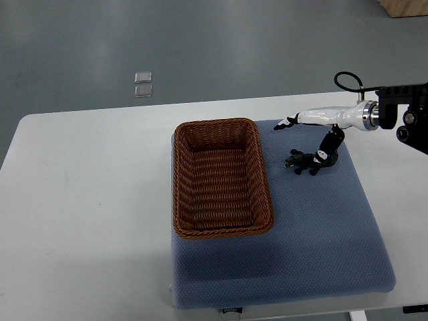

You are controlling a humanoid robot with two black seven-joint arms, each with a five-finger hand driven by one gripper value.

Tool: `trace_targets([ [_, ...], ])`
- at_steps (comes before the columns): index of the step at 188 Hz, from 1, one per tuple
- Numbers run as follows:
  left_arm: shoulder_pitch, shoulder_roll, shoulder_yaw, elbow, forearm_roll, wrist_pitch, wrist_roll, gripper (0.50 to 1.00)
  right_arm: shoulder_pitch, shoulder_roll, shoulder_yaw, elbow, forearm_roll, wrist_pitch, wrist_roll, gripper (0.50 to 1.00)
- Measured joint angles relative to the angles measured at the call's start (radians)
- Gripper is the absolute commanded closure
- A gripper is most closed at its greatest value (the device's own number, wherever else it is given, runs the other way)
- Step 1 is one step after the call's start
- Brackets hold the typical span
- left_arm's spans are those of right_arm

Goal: Place crocodile in brown basket with right hand
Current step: 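Lower the right hand over the black toy crocodile, then close the right hand fingers around the crocodile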

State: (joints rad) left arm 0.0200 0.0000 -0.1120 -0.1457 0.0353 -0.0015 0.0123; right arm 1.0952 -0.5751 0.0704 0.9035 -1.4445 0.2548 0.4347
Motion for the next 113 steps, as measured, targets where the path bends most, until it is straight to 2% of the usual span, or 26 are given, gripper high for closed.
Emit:
trace_targets([
  [67,0.000,0.000,0.000,0.000,0.000,0.000,0.000,0.500,-0.062,0.009,-0.029,0.015,-0.275,-0.188,0.029,0.560],
  [113,0.000,0.000,0.000,0.000,0.000,0.000,0.000,0.500,-0.063,0.023,-0.045,-0.006,-0.357,-0.233,0.031,0.560],
])
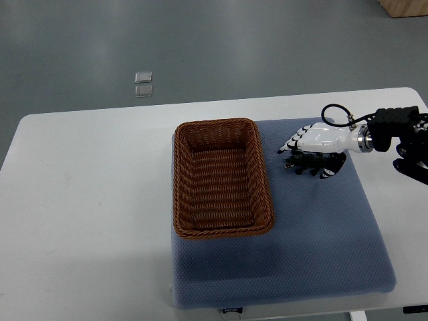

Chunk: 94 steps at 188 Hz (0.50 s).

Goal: Place crocodile in brown basket with right hand
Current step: 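Close the right hand fingers around the crocodile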

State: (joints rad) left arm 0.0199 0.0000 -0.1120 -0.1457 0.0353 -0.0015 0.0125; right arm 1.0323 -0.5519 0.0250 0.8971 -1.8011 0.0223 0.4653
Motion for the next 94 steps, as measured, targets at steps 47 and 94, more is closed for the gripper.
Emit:
trace_targets([
  [47,0.000,0.000,0.000,0.000,0.000,0.000,0.000,0.500,-0.008,0.026,-0.005,-0.058,-0.012,-0.063,0.000,0.562],
  [94,0.000,0.000,0.000,0.000,0.000,0.000,0.000,0.500,-0.027,0.029,-0.013,-0.092,-0.012,-0.094,-0.001,0.564],
])
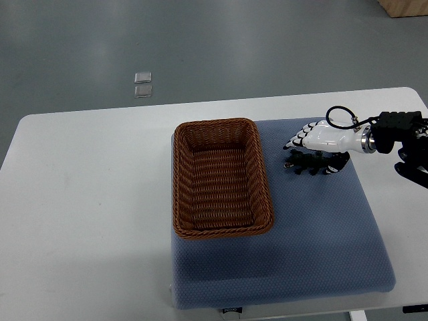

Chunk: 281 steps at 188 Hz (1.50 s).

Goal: Place crocodile in brown basket with right hand
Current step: 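Close the right hand fingers around the crocodile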

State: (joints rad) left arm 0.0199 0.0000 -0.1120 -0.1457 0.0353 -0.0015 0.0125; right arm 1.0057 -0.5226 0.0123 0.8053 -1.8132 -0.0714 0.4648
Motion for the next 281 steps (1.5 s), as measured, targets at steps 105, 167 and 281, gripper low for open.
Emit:
trace_targets([
  [105,0.000,0.000,0.000,0.000,0.000,0.000,0.000,0.500,-0.003,0.011,-0.049,-0.001,0.003,-0.071,0.006,0.812],
  [167,0.000,0.000,0.000,0.000,0.000,0.000,0.000,0.500,-0.002,0.012,-0.045,-0.001,0.014,-0.071,0.006,0.848],
  [281,0.000,0.000,0.000,0.000,0.000,0.000,0.000,0.500,0.022,0.000,-0.031,0.000,0.121,-0.064,0.019,0.938],
])
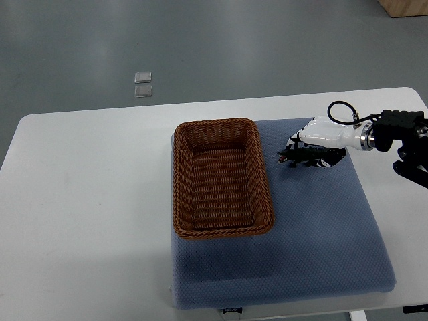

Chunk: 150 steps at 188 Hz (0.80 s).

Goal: Place crocodile in brown basket with right hand
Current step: 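Close the right hand fingers around the crocodile, then lift the crocodile with the right hand and carry it over the basket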

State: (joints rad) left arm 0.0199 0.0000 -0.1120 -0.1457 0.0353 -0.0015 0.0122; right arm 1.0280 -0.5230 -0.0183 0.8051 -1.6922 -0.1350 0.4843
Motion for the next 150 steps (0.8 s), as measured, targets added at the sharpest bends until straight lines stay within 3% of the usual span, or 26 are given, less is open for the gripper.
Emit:
trace_targets([
  [75,0.000,0.000,0.000,0.000,0.000,0.000,0.000,0.500,0.036,-0.006,-0.001,-0.001,0.104,0.003,0.011,0.940],
  [100,0.000,0.000,0.000,0.000,0.000,0.000,0.000,0.500,0.034,-0.003,-0.001,-0.001,0.107,0.003,0.011,0.961],
  [109,0.000,0.000,0.000,0.000,0.000,0.000,0.000,0.500,0.034,-0.002,-0.001,-0.001,0.108,0.003,0.012,0.999],
  [150,0.000,0.000,0.000,0.000,0.000,0.000,0.000,0.500,0.034,-0.002,0.000,-0.001,0.122,0.003,0.020,1.000],
])
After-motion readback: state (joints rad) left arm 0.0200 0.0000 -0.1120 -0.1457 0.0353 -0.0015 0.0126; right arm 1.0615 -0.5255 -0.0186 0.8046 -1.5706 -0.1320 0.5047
